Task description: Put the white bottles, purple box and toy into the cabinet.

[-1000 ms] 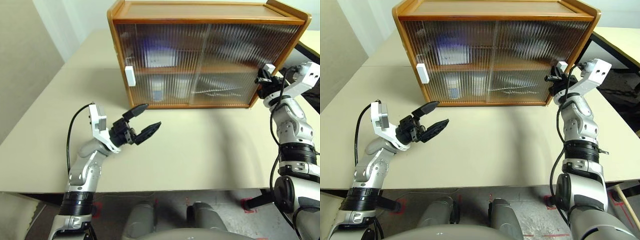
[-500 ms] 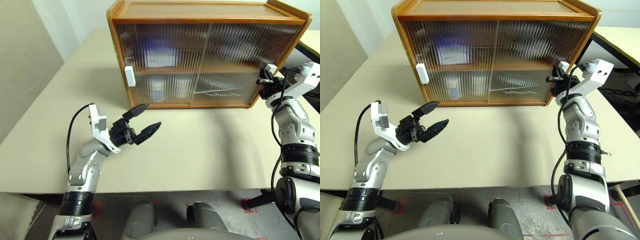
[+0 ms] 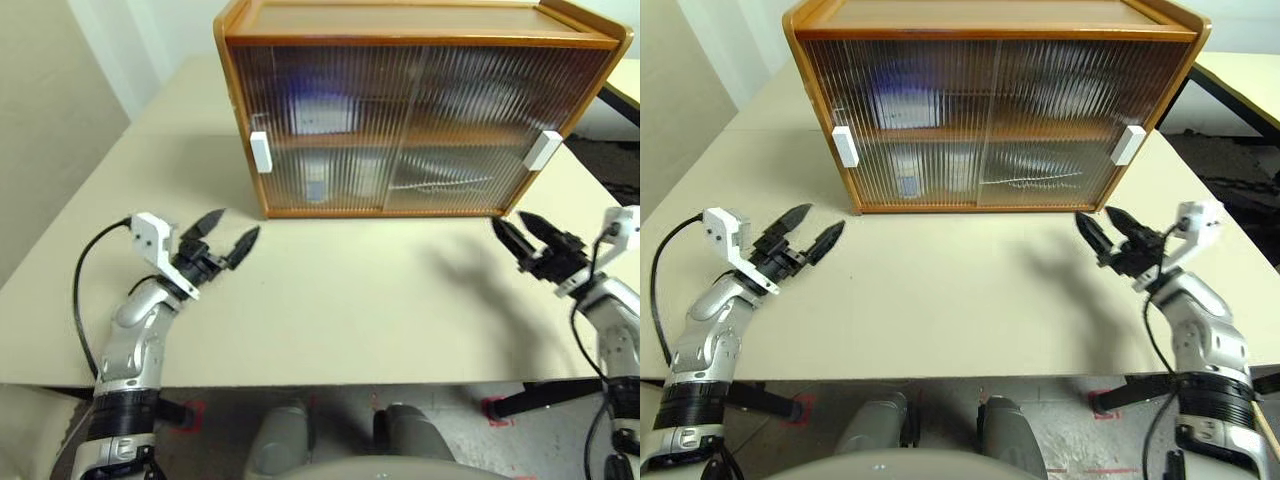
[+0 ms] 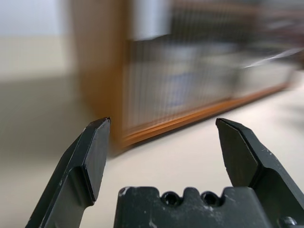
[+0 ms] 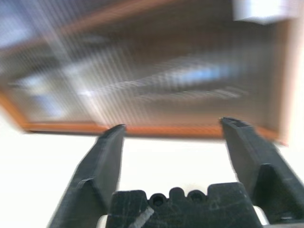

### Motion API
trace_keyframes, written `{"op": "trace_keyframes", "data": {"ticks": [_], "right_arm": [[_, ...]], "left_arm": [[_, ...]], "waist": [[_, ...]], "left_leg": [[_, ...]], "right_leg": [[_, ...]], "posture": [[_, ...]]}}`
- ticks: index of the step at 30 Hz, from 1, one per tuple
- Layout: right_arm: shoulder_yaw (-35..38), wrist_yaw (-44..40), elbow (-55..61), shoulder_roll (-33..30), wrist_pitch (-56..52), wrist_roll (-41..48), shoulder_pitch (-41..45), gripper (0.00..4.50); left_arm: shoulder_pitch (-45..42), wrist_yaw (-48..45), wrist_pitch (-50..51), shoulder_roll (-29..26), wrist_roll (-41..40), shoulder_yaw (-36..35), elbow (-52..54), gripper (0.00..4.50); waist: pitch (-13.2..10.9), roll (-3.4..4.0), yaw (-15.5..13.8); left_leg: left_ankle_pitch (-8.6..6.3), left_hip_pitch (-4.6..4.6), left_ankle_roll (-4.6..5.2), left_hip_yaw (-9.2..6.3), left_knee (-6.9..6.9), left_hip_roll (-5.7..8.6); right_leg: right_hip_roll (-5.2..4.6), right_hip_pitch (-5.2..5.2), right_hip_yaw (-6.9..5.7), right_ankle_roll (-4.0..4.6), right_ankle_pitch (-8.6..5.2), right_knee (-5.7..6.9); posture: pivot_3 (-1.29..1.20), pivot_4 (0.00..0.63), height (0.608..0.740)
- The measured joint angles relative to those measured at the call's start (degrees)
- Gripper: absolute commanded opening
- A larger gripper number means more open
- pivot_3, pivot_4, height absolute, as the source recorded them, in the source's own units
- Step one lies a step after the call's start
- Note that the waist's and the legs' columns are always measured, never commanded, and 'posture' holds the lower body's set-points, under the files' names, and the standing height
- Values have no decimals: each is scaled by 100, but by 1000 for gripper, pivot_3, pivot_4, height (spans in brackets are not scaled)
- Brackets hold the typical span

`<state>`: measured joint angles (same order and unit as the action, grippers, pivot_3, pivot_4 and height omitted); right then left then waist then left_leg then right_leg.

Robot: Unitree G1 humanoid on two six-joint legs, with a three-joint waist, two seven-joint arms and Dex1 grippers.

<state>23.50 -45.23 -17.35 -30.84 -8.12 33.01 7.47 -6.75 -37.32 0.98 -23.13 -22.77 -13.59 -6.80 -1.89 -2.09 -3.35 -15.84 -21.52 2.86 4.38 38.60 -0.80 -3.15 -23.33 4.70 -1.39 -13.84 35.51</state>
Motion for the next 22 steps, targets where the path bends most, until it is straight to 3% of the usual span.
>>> {"op": "trace_keyframes", "data": {"ticks": [11, 22], "right_arm": [[870, -718, -3610, -957, 1596, -163, 862, 4449], [894, -1040, -4694, -1157, 2100, -179, 1261, 4449]], "left_arm": [[-277, 1491, -138, 290, 730, -99, -336, 4500], [-137, 1766, -116, 417, 921, -22, -272, 4500]], "waist": [[-30, -35, 53], [-38, -47, 68]], "left_leg": [[-1, 16, -3, 11, -16, -3], [-3, 24, -5, 19, -44, -2]], "right_leg": [[22, 5, 18, 9, 4, 1], [11, 4, 25, 9, 5, -7]], "posture": [[137, 36, 740], [158, 9, 740]]}}
